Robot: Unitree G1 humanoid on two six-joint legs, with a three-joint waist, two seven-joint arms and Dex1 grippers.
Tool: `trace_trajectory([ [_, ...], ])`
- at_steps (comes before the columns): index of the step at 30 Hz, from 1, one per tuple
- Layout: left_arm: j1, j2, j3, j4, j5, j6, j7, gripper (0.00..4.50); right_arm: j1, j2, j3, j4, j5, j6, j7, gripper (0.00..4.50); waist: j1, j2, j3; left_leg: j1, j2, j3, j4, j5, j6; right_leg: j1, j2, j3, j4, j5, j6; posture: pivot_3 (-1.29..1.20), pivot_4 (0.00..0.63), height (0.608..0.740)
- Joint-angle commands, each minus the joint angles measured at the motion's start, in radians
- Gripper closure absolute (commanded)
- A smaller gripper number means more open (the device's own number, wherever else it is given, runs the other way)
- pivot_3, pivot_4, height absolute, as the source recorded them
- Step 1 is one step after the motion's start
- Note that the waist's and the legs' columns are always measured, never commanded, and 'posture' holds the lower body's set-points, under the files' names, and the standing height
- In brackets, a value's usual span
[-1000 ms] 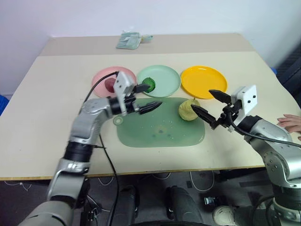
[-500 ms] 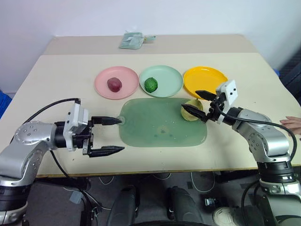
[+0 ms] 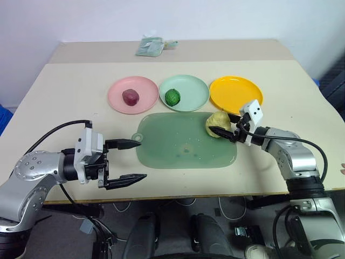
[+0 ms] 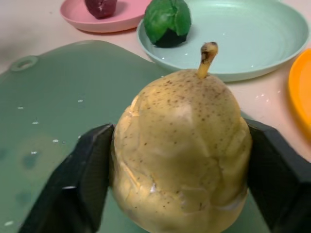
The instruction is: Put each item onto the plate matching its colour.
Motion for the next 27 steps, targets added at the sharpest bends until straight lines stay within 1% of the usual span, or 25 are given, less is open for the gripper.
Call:
trace_trajectory([
  [1, 0.005, 0.004, 0.039, -0.036, -0.027, -0.001, 0.027, 0.0, -0.053, 0.01, -0.03, 0.041, -0.016, -0.063, -0.003, 1.33, -0.001, 0.0, 0.0, 0.0, 0.0, 0.0, 0.0, 0.0, 0.0, 0.0, 0.0, 0.0, 0.0, 0.0, 0.0, 0.0, 0.15, 0.74],
  [5, 0.015, -0.014, 0.045, -0.057, -0.042, 0.012, 0.082, 0.0, -0.195, 0.026, -0.081, 0.128, 0.003, -0.088, -0.037, 1.33, -0.003, 0.002, 0.001, 0.0, 0.0, 0.0, 0.0, 0.0, 0.0, -0.001, 0.0, 0.0, 0.0, 0.0, 0.0, 0.0, 0.15, 0.74],
  [10, 0.028, -0.033, 0.043, -0.084, -0.042, 0.01, 0.134, 0.0, -0.46, 0.036, -0.087, 0.555, -0.11, -0.3, -0.141, 1.33, -0.006, 0.002, 0.001, 0.0, 0.0, 0.002, -0.001, 0.0, 0.0, -0.002, 0.0, 0.0, 0.0, 0.001, 0.002, 0.0, 0.15, 0.74],
  [12, 0.026, -0.043, 0.043, -0.098, -0.042, 0.012, 0.163, 0.0, -0.553, 0.043, -0.087, 0.733, -0.157, -0.387, -0.206, 1.33, -0.002, 0.002, 0.001, 0.0, 0.0, 0.002, -0.002, 0.0, 0.0, -0.002, 0.0, 0.0, 0.0, 0.001, 0.001, 0.0, 0.15, 0.74],
  [14, 0.021, -0.051, 0.043, -0.111, -0.042, 0.015, 0.192, 0.0, -0.621, 0.053, -0.082, 0.868, -0.199, -0.453, -0.264, 1.33, -0.002, 0.002, 0.001, -0.001, -0.001, 0.002, -0.002, 0.0, 0.0, -0.002, 0.0, 0.0, -0.001, 0.001, 0.001, 0.0, 0.15, 0.74],
  [18, 0.027, -0.063, 0.046, -0.139, -0.035, 0.022, 0.249, 0.0, -0.679, 0.076, -0.075, 1.021, -0.27, -0.527, -0.375, 1.33, -0.006, 0.002, 0.001, -0.001, -0.002, 0.002, -0.002, 0.0, -0.001, -0.002, -0.001, 0.0, -0.001, 0.001, 0.0, 0.0, 0.15, 0.74],
  [24, 0.067, -0.064, 0.059, -0.179, -0.027, 0.028, 0.323, 0.0, -0.683, 0.119, -0.09, 1.09, -0.317, -0.539, -0.454, 1.33, -0.01, 0.003, 0.002, -0.001, -0.002, 0.002, -0.003, 0.0, -0.001, -0.003, -0.001, 0.001, 0.0, 0.001, 0.001, 0.0, 0.15, 0.74],
  [26, 0.077, -0.064, 0.061, -0.186, -0.027, 0.031, 0.34, 0.0, -0.678, 0.128, -0.094, 1.096, -0.326, -0.538, -0.46, 0.33, -0.01, 0.003, 0.002, -0.001, -0.002, 0.002, -0.003, 0.0, -0.001, -0.003, -0.001, 0.001, 0.0, 0.001, 0.001, 0.0, 0.15, 0.74],
  [27, 0.08, -0.064, 0.061, -0.189, -0.026, 0.032, 0.348, 0.0, -0.676, 0.132, -0.094, 1.097, -0.329, -0.537, -0.457, 0.08, -0.01, 0.003, 0.002, -0.001, -0.002, 0.002, -0.003, 0.0, -0.001, -0.003, -0.001, 0.001, 0.0, 0.001, 0.001, 0.0, 0.15, 0.74],
])
